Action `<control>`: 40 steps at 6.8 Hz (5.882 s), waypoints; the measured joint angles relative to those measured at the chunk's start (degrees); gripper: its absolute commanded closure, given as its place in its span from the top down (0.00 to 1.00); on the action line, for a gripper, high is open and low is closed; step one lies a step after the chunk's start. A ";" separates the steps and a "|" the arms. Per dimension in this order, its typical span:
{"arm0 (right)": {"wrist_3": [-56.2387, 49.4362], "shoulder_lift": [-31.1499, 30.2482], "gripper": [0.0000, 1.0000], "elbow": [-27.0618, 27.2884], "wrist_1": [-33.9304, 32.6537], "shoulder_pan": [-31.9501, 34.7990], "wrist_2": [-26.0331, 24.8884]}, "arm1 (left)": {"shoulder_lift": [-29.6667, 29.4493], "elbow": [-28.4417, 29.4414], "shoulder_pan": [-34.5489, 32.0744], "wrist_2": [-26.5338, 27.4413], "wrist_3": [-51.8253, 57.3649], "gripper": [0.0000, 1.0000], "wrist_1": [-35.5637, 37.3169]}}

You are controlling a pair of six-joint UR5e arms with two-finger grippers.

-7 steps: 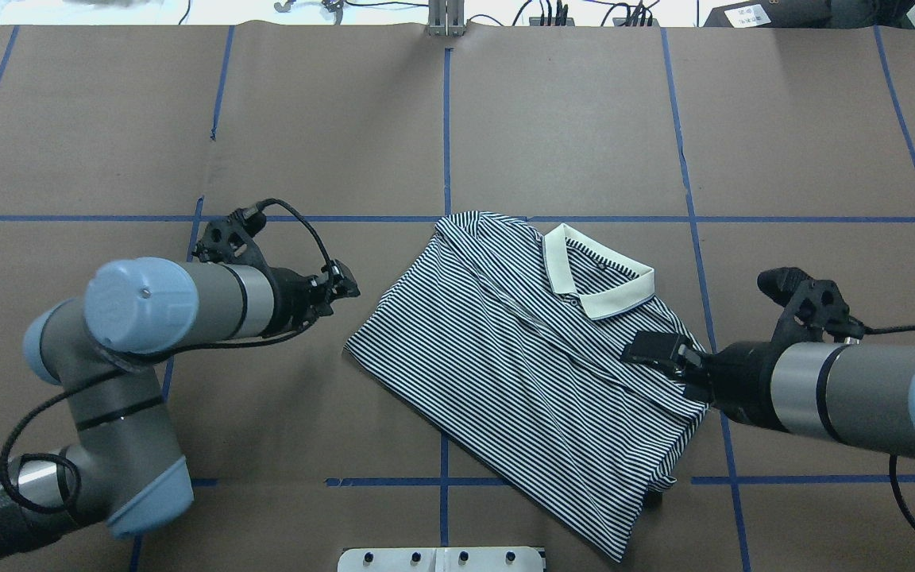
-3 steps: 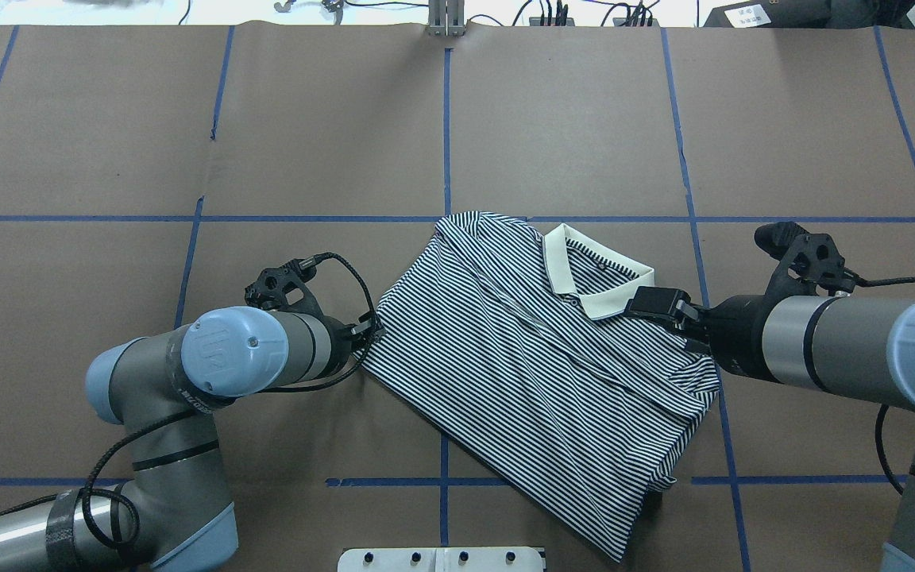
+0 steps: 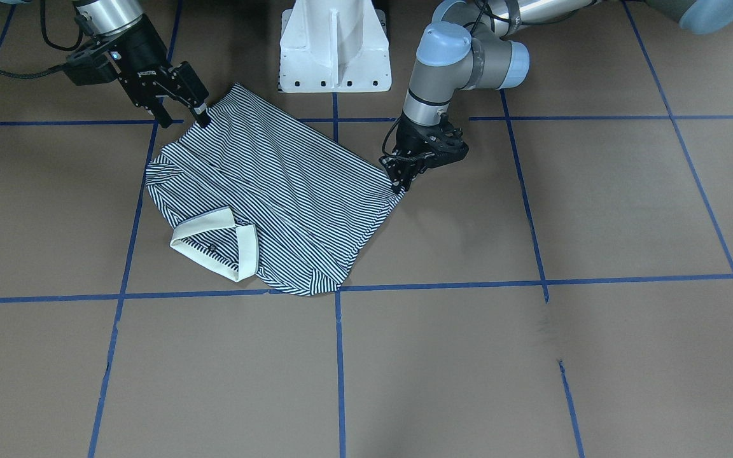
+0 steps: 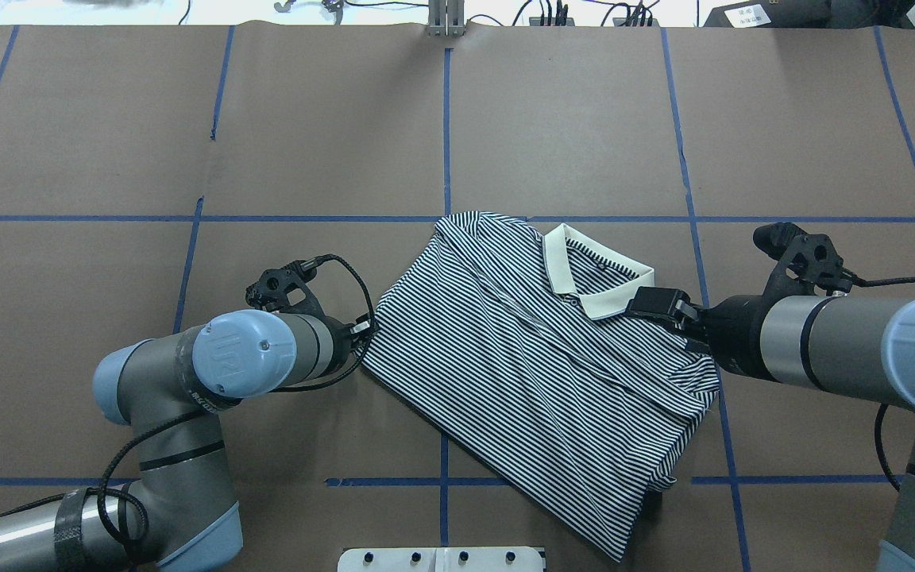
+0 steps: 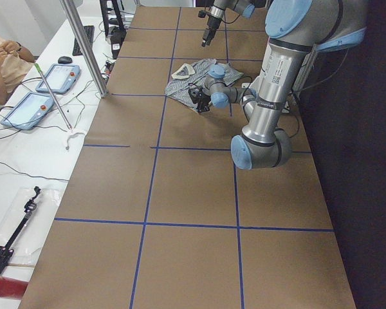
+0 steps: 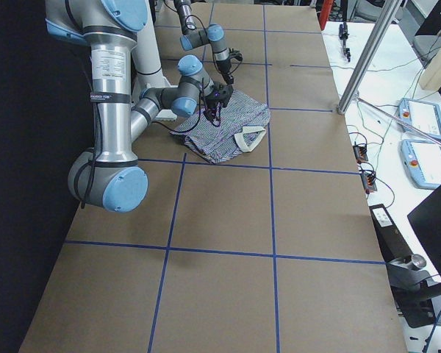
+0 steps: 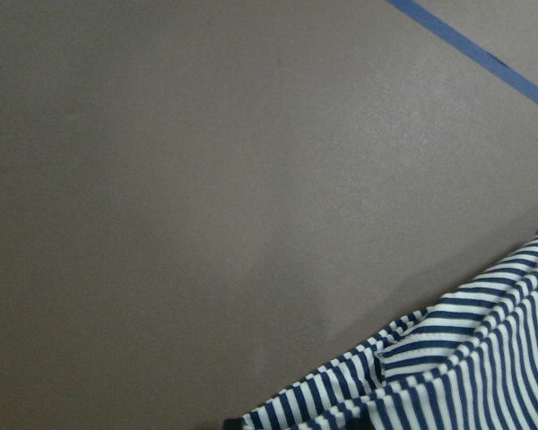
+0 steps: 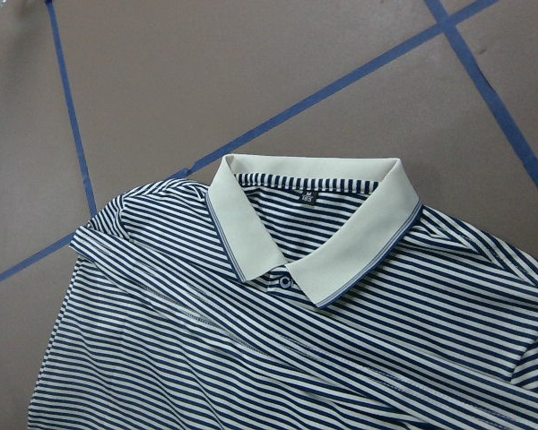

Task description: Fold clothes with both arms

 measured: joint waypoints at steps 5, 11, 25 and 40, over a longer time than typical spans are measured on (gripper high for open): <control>0.04 0.26 1.00 -0.42 -0.07 0.27 0.02 | -4.05 5.49 -15.16 0.46 16.85 0.00 2.68; -0.42 10.19 1.00 -7.58 -2.35 0.46 -0.02 | -18.94 35.53 -25.94 -0.11 20.69 0.51 -21.57; -39.42 48.83 1.00 -47.23 -24.72 -5.00 8.11 | -3.00 15.86 -25.89 -5.28 20.09 0.53 -24.89; -46.62 46.38 1.00 -43.94 -22.93 -0.13 7.31 | 2.45 9.95 -25.89 -5.36 20.13 0.53 -24.78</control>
